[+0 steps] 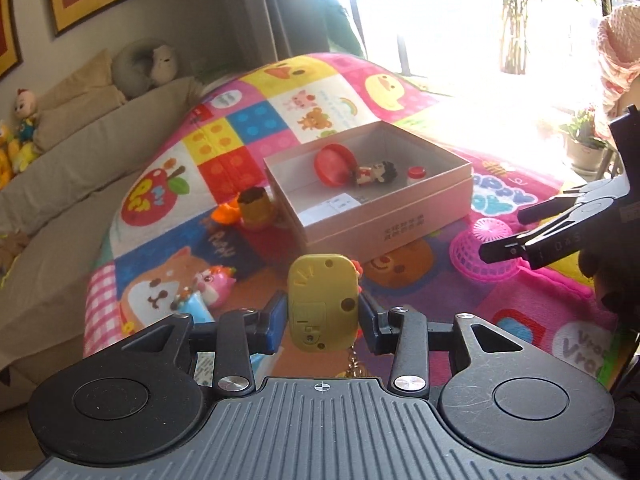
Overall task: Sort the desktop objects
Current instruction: 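Lift the yellow toy and set it back down on the mat with the left tool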
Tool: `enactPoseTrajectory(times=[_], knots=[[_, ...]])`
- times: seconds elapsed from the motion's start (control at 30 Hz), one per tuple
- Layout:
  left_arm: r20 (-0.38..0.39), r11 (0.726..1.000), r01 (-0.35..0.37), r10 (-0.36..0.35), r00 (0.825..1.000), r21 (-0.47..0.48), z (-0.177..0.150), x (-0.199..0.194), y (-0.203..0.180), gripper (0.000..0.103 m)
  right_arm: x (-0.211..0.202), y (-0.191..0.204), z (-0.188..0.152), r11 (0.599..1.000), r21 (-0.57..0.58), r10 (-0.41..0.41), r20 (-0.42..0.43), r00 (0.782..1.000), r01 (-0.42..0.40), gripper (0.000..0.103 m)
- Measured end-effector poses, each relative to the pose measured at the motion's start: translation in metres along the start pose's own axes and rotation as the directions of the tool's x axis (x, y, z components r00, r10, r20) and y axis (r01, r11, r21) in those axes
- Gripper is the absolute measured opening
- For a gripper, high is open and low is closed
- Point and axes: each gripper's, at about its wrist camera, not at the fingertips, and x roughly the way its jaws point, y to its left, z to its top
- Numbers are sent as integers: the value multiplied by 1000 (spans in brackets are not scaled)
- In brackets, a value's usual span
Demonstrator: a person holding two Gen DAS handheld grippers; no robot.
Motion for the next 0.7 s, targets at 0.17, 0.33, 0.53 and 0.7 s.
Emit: enactPoseTrajectory(times=[0.17, 0.33, 0.53, 0.7], knots=[[11, 1000, 17, -17, 1000, -19, 3, 24, -24, 56, 0, -1, 0, 1000, 11, -3, -3, 1000, 3, 103], [-19, 999, 41, -40, 999, 23, -14, 27, -45, 81, -2, -4, 0, 999, 36, -12, 9, 1000, 12, 103], [-92, 995, -59, 52, 994, -78, -31, 43, -38, 87, -1, -5, 0, 999, 47, -11, 3, 1000, 11, 103], [-118, 950, -75, 40, 992, -303, -17, 58, -17, 89, 0, -5, 0, 999, 49, -20, 2, 1000, 20, 103]])
